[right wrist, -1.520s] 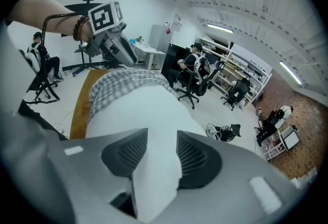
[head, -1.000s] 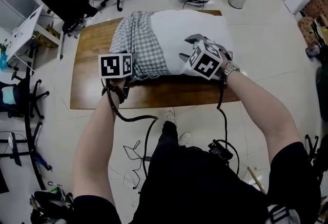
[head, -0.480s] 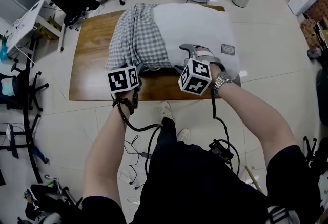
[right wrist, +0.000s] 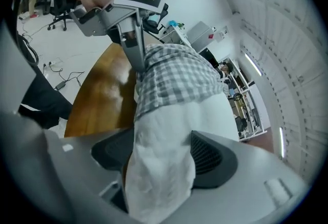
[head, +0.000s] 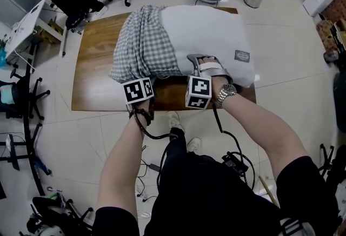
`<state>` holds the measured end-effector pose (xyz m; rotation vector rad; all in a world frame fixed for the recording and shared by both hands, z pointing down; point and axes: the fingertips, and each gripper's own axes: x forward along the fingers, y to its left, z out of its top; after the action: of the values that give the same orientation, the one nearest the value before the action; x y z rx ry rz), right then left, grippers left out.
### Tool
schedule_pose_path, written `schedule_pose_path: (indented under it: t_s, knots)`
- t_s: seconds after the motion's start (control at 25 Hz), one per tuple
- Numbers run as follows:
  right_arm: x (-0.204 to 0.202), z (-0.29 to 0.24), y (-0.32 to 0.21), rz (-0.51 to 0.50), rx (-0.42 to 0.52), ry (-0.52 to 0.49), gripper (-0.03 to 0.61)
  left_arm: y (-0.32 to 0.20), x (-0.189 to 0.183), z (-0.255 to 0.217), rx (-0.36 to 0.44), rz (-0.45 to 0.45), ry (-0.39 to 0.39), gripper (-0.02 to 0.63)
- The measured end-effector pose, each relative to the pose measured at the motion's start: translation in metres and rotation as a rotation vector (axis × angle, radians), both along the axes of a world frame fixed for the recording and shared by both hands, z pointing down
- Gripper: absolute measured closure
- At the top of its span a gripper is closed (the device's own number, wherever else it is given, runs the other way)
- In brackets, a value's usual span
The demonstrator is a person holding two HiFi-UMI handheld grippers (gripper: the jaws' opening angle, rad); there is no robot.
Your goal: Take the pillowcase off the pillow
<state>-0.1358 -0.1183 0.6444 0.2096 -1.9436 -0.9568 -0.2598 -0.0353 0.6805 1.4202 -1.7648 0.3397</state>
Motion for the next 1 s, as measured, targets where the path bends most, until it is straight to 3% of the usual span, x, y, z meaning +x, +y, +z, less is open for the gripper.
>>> schedule_pose_path:
  t_s: [0.04, 0.12, 0.28, 0.36, 1.0]
  knots:
    - [0.0, 0.001, -0.003, 0.009, 0.015, 0.004, 0.237, -0.002, -0.003, 0.004, -0.009, -0.007, -0.005, 0.344]
    - [-0.002, -0.004, -0.012, 0.023, 0.059, 0.0, 0.347, -0.006, -0.012, 0.007, -0.025, -0.02, -0.022, 0.4]
    - [0.002, -0.019, -0.022, 0.021, 0.12, -0.024, 0.494, -0.01, -0.024, 0.005, -0.036, -0.033, -0.033, 0.573]
    - [0.007, -0.021, -0.02, 0.021, 0.117, -0.032, 0.536, -0.007, -0.028, 0.003, -0.031, -0.029, -0.039, 0.59]
    - [0.072, -0.051, -0.04, 0.081, 0.062, -0.08, 0.552, 0.038, -0.084, -0.041, -0.067, -0.152, -0.088, 0.595]
